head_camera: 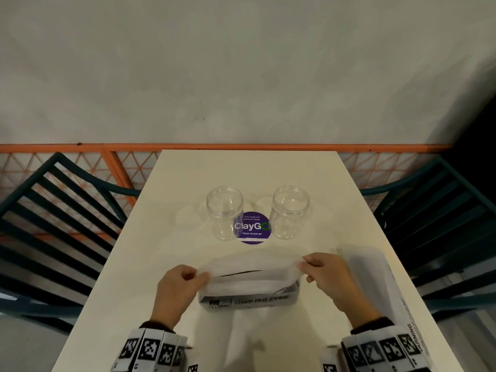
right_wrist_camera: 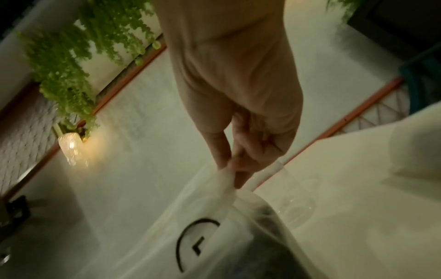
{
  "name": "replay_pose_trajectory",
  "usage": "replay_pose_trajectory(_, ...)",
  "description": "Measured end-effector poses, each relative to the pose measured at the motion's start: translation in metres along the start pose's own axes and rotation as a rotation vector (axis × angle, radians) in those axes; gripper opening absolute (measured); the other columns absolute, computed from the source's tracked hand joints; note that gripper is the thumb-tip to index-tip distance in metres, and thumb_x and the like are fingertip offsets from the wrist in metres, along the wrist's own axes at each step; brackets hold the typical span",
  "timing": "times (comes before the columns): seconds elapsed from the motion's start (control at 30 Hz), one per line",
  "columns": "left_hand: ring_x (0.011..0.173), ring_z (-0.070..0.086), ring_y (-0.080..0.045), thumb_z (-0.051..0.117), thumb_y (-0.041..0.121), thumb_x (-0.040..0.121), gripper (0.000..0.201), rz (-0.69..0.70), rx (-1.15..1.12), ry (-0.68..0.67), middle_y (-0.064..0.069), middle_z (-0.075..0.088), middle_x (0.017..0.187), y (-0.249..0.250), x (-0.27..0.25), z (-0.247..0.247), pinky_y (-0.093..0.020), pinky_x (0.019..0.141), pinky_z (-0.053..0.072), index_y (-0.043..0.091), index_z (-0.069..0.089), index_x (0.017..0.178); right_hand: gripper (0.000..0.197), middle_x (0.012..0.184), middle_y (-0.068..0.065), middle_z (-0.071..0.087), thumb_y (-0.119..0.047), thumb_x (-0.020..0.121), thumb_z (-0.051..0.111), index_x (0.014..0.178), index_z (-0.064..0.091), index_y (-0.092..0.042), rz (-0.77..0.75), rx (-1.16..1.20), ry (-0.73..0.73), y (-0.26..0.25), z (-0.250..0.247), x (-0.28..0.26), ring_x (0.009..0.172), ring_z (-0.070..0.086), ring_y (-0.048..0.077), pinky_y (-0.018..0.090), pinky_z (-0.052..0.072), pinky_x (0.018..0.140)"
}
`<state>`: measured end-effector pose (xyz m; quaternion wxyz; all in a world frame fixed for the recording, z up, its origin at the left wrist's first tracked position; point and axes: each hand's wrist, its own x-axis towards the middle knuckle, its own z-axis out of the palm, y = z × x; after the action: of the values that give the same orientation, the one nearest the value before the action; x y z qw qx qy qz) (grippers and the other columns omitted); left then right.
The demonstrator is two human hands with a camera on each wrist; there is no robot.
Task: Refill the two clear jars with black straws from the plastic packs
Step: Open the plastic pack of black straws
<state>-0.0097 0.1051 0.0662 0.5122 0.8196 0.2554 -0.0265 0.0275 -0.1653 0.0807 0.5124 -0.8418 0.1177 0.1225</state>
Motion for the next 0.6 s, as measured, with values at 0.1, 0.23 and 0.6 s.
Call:
replay_pose_trajectory(0.1, 0.063, 0.047, -0.022, 0.062, 0.022, 0.083, 0.026, 0.067, 0.020, -0.035, -0.012, 0.060, 0.066, -0.002, 0.001, 0.004, -0.030, 0.056, 0.035, 0.001, 0.068, 0.071, 0.017, 0.059, 0.001, 0.042, -0.008, 0.088, 0.057, 0.072, 0.063, -0.007, 0.090, 0.197, -0.179, 0.002, 0.006, -0.001, 0.047, 0.031, 0.009, 0.015, 0.023, 0.039)
replay_pose_trajectory(0.23, 0.065, 0.046, -0.020, 0.058, 0.018, 0.088, 0.026, -0.021, -0.145, -0.095, -0.012, 0.060, 0.075, -0.003, 0.000, 0.004, -0.027, 0.055, 0.035, -0.002, 0.071, 0.076, 0.013, 0.060, 0.000, 0.042, -0.001, 0.090, 0.054, 0.084, 0.051, -0.012, 0.312, 0.626, -0.288, 0.009, 0.003, 0.008, 0.037, 0.029, 0.005, 0.014, 0.022, 0.030)
replay_pose_trajectory(0.6, 0.079, 0.056, -0.026, 0.058, 0.019, 0.088, 0.023, 0.124, -0.175, -0.102, -0.009, 0.061, 0.090, 0.004, -0.010, 0.009, -0.035, 0.075, 0.044, 0.024, 0.070, 0.070, 0.012, 0.068, 0.001, 0.055, -0.014, 0.086, 0.064, 0.088, 0.067, -0.003, 0.167, 0.131, -0.144, 0.007, 0.008, 0.004, 0.056, 0.043, 0.010, 0.020, 0.035, 0.051)
